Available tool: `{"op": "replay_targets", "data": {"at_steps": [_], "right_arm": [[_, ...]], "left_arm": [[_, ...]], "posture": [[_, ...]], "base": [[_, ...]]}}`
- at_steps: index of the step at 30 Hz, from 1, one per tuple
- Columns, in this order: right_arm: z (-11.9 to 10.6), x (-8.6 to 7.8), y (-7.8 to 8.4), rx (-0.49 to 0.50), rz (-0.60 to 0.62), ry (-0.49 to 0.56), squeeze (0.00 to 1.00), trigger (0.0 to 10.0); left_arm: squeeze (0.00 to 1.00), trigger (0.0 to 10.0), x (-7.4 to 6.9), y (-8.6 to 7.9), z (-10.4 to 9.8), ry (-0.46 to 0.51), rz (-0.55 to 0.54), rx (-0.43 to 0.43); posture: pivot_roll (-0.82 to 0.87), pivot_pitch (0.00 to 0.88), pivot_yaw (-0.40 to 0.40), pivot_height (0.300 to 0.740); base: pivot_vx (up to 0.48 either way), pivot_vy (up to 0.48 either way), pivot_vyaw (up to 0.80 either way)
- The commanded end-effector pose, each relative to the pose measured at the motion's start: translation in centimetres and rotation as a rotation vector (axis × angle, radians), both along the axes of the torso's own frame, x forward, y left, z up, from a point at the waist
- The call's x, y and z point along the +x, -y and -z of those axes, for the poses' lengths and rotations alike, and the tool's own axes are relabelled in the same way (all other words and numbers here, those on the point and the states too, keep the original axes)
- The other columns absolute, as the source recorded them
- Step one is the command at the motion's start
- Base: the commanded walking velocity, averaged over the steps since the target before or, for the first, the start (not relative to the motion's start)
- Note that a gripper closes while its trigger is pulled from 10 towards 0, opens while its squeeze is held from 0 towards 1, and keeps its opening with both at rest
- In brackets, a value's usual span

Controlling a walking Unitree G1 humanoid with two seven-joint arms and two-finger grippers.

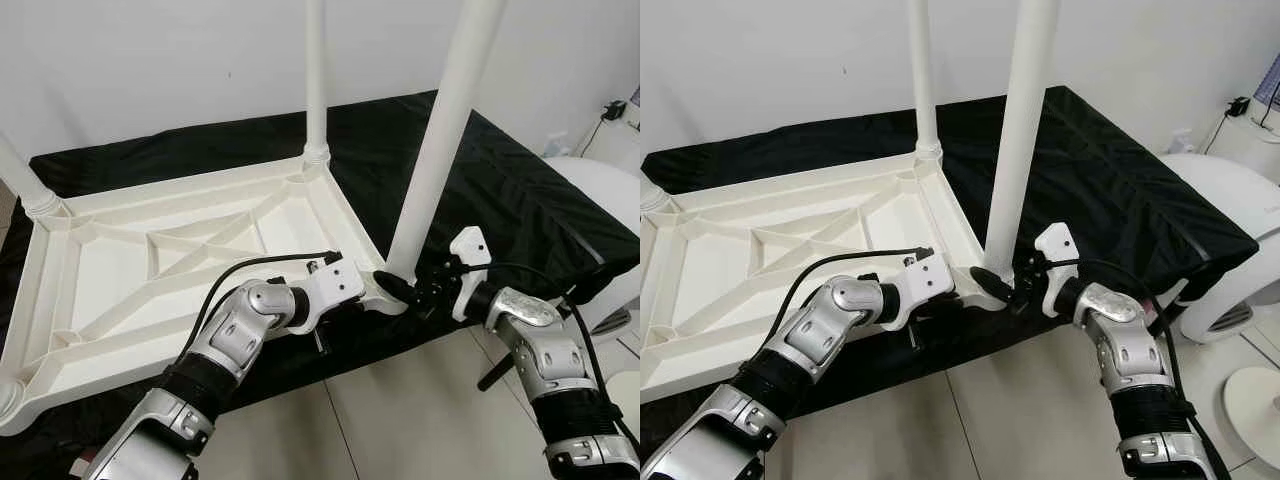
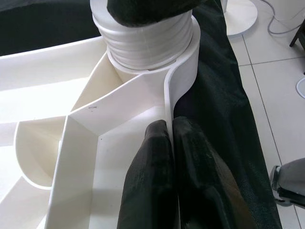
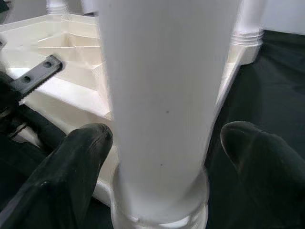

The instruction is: Building children table

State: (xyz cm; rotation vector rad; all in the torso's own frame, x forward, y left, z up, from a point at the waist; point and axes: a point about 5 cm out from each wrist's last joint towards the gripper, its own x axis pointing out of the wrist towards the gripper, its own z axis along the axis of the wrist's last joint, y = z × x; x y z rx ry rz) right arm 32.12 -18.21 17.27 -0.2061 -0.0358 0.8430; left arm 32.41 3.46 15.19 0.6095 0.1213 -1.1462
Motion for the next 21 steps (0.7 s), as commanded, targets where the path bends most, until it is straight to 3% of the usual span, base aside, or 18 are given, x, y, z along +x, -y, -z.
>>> {"op": "replay_targets", "data": {"at_steps": [1, 4, 5, 6, 7, 12, 13, 14, 20, 21], "right_arm": [[0.3, 0.0, 0.0, -0.012, -0.029, -0.015, 0.00, 10.0], [0.7, 0.2, 0.1, -0.033, -0.068, -0.031, 0.00, 9.9], [0.7, 0.4, 0.1, -0.031, -0.085, -0.038, 0.00, 9.2], [0.7, 0.4, 0.1, -0.031, -0.085, -0.038, 0.00, 9.2], [0.6, 0.5, 0.0, -0.033, -0.095, -0.033, 0.00, 6.4], [0.4, 0.8, -0.2, -0.030, -0.110, -0.014, 0.00, 6.7], [0.2, 1.1, -0.3, -0.029, -0.113, 0.001, 0.00, 8.0], [0.2, 1.2, -0.4, -0.028, -0.117, 0.009, 0.00, 8.4], [0.0, 1.4, -0.6, -0.030, -0.121, 0.026, 0.00, 8.5], [0.0, 1.5, -0.7, -0.031, -0.122, 0.037, 0.00, 8.0]], "left_arm": [[0.00, 10.0, 0.1, -0.3, 0.1, 0.014, -0.009, 0.018], [0.00, 10.0, 0.1, -0.3, 0.1, 0.013, -0.006, 0.021], [0.00, 10.0, 0.1, -0.4, 0.1, 0.013, -0.005, 0.022], [0.00, 10.0, 0.1, -0.4, 0.1, 0.013, -0.005, 0.022], [0.00, 10.0, 0.1, -0.4, 0.1, 0.013, -0.004, 0.022], [0.00, 10.0, 0.2, -0.3, 0.1, 0.013, -0.001, 0.023], [0.00, 10.0, 0.2, -0.3, 0.1, 0.013, 0.000, 0.023], [0.00, 10.0, 0.2, -0.2, 0.0, 0.013, 0.002, 0.023], [0.00, 10.0, 0.2, -0.2, 0.0, 0.013, 0.003, 0.023], [0.00, 10.0, 0.2, -0.2, 0.0, 0.013, 0.002, 0.022]], "posture": [[-0.10, 0.047, 0.044, 0.740], [-0.10, 0.050, 0.050, 0.740], [-0.10, 0.053, 0.053, 0.740], [-0.10, 0.053, 0.053, 0.740], [-0.10, 0.053, 0.053, 0.740], [-0.10, 0.059, 0.058, 0.740], [-0.10, 0.059, 0.058, 0.740], [-0.10, 0.061, 0.058, 0.740], [-0.10, 0.065, 0.058, 0.740], [-0.10, 0.067, 0.058, 0.740]], "base": [[0.000, 0.000, 0.00], [0.000, 0.000, 0.00], [0.000, 0.000, 0.00], [0.000, 0.000, 0.00], [0.000, 0.000, 0.00], [0.000, 0.000, 0.00], [0.000, 0.000, 0.00], [0.000, 0.000, 0.00], [0.000, 0.000, 0.00], [0.000, 0.000, 0.00]]}}
